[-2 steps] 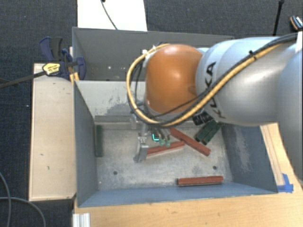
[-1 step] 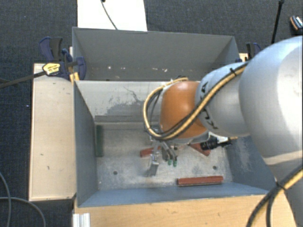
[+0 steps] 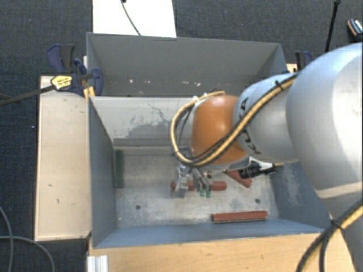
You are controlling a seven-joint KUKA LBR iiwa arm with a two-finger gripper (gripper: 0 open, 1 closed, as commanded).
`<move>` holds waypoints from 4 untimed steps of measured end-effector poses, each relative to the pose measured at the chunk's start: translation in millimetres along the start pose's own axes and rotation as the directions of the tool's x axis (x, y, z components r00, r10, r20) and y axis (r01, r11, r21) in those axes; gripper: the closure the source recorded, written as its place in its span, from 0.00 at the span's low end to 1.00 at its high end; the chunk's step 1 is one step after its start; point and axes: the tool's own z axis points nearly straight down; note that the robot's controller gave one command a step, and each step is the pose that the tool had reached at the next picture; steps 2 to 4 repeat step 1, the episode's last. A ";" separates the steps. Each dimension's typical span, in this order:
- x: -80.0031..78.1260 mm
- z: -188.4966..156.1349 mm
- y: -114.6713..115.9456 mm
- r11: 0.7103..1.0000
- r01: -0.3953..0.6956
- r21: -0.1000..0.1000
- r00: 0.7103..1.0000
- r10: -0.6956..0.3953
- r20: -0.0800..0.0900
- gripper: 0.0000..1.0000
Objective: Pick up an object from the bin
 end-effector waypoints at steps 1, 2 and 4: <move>-31.2 -155.3 47.8 0.997 0.074 -0.003 0.997 -0.074 0.011 1.00; -31.2 -155.3 47.8 0.997 0.074 -0.003 0.997 -0.074 0.011 1.00; -31.2 -155.3 47.8 0.997 0.074 -0.003 0.997 -0.074 0.011 1.00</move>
Offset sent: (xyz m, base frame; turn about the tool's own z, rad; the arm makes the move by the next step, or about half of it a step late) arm 0.0344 0.0413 0.1496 -0.0844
